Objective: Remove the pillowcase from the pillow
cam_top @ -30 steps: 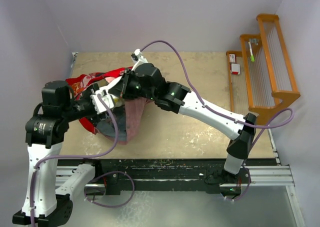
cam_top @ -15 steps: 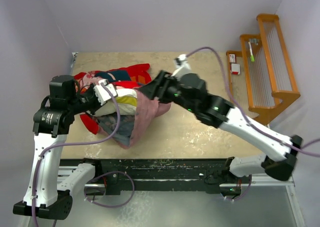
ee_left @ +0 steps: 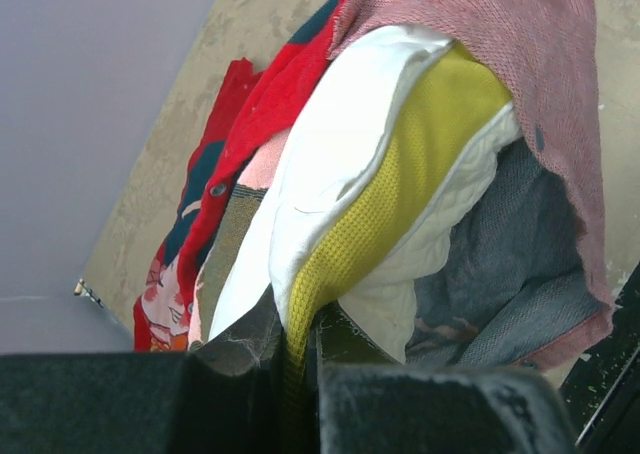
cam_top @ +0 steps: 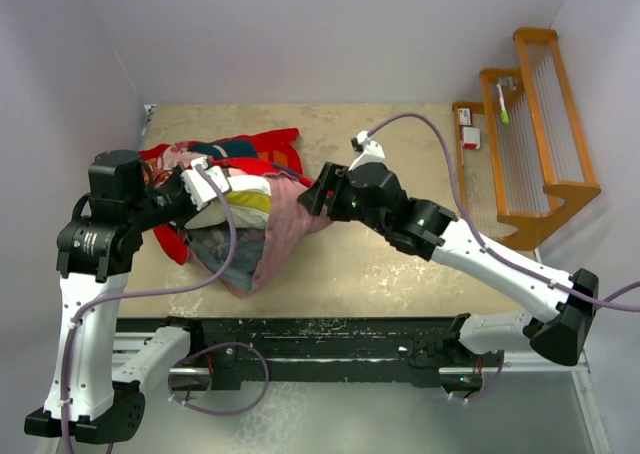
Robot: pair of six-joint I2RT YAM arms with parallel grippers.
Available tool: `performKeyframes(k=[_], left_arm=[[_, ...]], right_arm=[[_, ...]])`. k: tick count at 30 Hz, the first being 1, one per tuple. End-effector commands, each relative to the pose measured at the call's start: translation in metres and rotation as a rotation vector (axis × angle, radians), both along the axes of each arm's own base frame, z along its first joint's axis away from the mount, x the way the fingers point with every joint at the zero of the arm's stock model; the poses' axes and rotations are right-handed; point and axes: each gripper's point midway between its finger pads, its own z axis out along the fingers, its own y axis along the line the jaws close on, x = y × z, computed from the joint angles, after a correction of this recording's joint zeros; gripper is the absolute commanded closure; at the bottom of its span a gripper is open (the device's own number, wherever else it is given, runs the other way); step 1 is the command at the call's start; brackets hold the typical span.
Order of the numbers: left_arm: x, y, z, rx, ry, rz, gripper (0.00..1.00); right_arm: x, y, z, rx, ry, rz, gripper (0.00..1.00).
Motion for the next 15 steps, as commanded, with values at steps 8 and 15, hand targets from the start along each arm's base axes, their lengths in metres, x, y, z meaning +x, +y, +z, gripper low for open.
performKeyframes(k=[8,15], left_arm=[[-0.001,0.008,0.051,0.012,-0.188,0.025,1.00],[-0.001,0.009,0.057,0.014,-0.204,0.028,1.00]], right_arm=[[-0.002,-0.005,-0.016,-0.009,-0.001,-0.002,0.88],[0.006,-0.039,-0.034,0.001,0.025,-0.085,1.00]])
